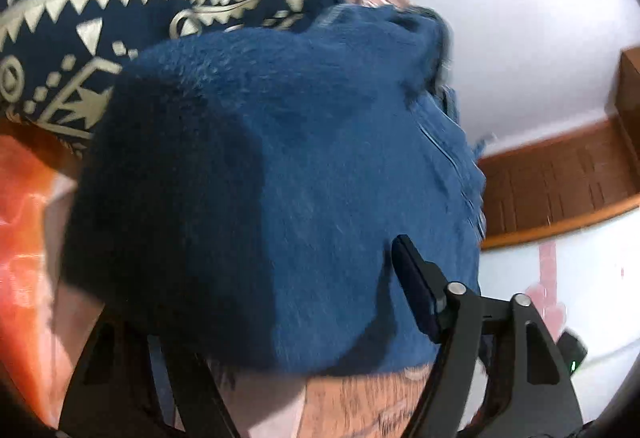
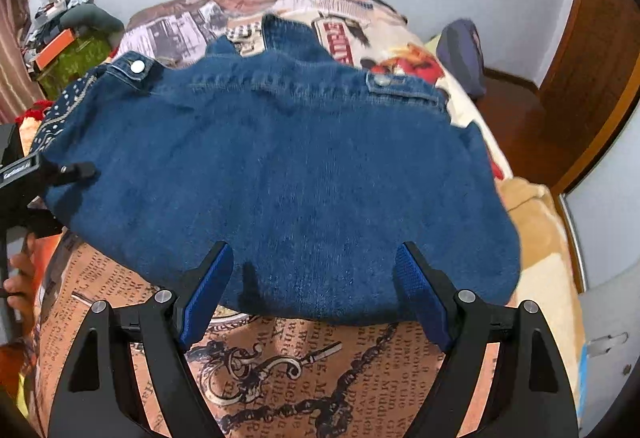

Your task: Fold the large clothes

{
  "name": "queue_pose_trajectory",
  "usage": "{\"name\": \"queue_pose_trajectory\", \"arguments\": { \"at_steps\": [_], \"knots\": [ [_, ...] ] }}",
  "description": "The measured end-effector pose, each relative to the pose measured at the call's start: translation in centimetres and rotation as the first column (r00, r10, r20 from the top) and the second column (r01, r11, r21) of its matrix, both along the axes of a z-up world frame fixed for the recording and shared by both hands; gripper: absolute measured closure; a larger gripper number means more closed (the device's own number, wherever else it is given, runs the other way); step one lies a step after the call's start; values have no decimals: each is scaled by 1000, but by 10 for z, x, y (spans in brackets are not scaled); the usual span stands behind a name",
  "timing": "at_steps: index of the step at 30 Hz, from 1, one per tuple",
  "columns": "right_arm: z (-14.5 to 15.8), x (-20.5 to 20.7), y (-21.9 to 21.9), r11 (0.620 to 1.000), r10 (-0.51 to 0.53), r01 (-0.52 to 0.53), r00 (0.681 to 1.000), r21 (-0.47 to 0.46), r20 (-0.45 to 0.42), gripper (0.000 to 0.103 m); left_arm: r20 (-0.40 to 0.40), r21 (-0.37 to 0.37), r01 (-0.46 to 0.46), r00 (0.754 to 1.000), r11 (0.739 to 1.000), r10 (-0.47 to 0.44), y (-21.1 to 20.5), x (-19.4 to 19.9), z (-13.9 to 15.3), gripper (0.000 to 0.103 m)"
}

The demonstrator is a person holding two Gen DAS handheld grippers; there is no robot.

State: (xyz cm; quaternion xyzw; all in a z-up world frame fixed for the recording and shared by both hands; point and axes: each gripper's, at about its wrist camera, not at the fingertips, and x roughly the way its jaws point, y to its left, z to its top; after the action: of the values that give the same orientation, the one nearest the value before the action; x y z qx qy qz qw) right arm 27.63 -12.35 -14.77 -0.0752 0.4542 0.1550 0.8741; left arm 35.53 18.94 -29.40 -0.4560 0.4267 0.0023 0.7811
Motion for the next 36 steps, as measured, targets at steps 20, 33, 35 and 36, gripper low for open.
{"name": "queue_pose_trajectory", "arguments": {
  "at_steps": [20,33,35,36],
  "knots": [
    [47,-19,0,1000,19,-20,998,20,53,22,262,409,95,941,908,-217,-91,18,190,77],
    [32,-4,104,976,201,-194,978,103,-53,22,311,536,-66,942,841,-124,-56,-27,210,77],
    [12,1,121,974,218,-207,968,91,-126,22,275,543,-68,956,837,-101,-53,-25,193,77],
    [0,3,127,973,224,-212,960,88,-165,22,259,547,-65,961,835,-94,-51,-25,188,77]
  ]
}}
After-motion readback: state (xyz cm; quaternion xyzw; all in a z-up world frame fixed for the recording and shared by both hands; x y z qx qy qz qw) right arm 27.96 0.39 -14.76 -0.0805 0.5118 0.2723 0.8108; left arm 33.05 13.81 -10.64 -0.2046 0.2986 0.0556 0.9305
